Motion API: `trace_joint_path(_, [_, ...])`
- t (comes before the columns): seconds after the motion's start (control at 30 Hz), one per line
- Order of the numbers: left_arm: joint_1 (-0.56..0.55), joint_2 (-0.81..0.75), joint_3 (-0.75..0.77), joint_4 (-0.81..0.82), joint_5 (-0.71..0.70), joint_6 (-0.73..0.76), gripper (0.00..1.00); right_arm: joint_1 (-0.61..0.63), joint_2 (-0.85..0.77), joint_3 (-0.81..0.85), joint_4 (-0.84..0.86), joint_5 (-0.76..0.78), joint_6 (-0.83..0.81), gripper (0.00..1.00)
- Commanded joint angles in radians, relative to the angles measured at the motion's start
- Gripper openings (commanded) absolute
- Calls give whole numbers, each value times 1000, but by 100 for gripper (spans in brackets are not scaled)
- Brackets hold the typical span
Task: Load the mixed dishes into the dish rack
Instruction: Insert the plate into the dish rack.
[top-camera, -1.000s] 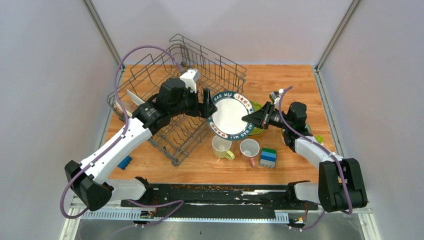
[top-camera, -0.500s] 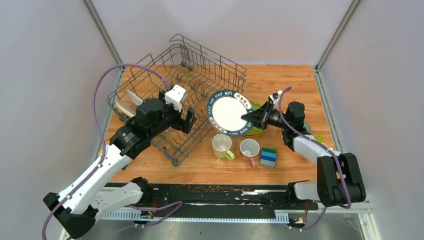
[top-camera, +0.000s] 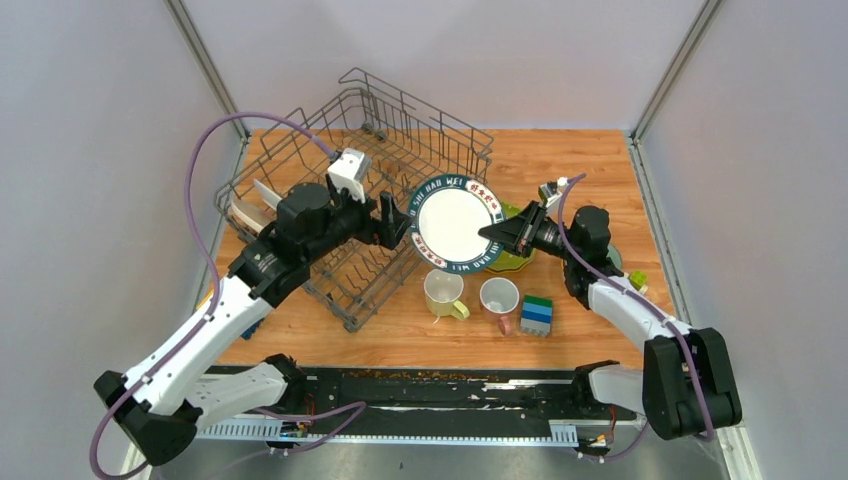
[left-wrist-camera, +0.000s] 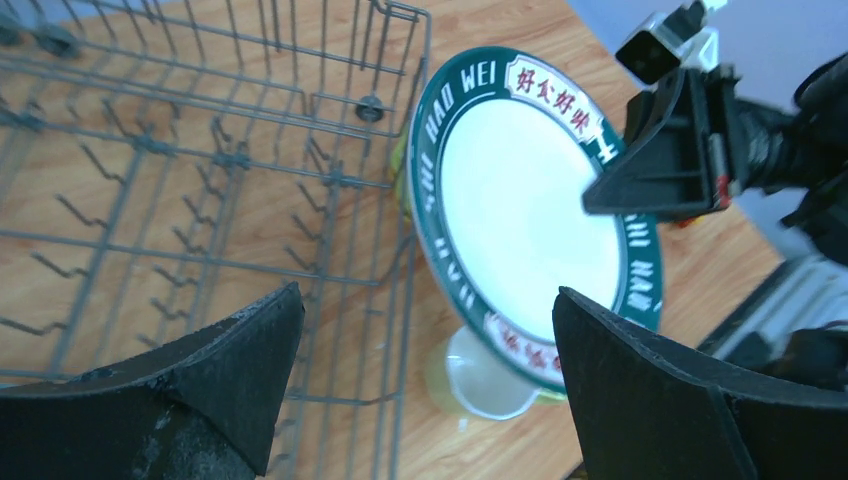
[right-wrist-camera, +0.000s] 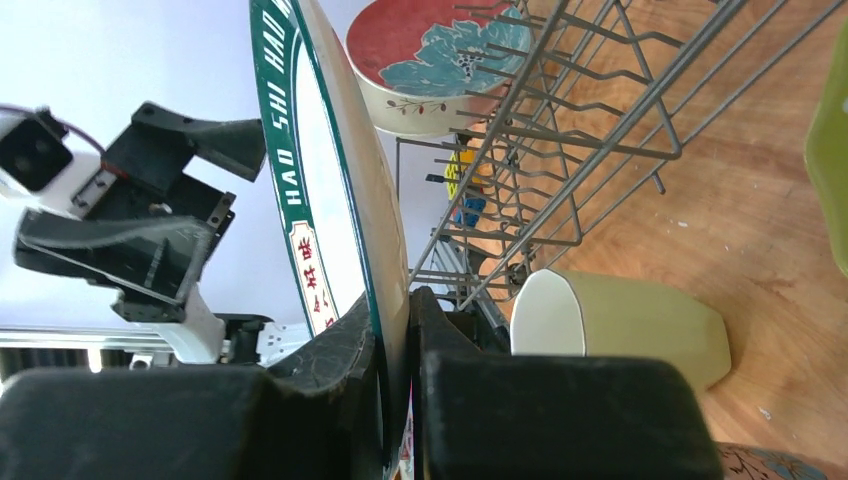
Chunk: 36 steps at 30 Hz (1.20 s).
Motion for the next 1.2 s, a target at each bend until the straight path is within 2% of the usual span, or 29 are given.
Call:
trace_joint_path(0.0, [0,73,80,-37,58,-347,100,25,-54,21,64,65,-47,0])
trace_joint_path(0.2, [0,25,-6,22,50,-554,93,39,-73,10,77,74,-66,0])
trace_joint_path(0.4, [0,54,17,-48,-1,-613,85,65,-89,17,80,74,-104,0])
trace_joint_path(0.5, [-1,77,19,-35,18,-632,76,70,-93,11,82,73,-104,0])
trace_joint_path(0.6, [-4,97,8,-12,28,-654,73,70,-95,9,82,82,-96,0])
trace_joint_path(0.7, [-7,108,6,7,24,-662,60,70,-88,13,83,77,-94,0])
trace_joint_path(0.77, [-7,114,8,13,17,-661,55,71,-81,13,88,77,-92,0])
trace_joint_path(1.03, [-25,150,21,27,11,-656,49,70,4,26,168,23,-50,0])
trace_joint_path(1.13, [-27,156,27,9,-11,-658,37,71,25,23,197,10,-37,0])
trace_joint_path(1.17, [-27,153,28,6,-15,-659,35,70,27,21,198,12,-36,0])
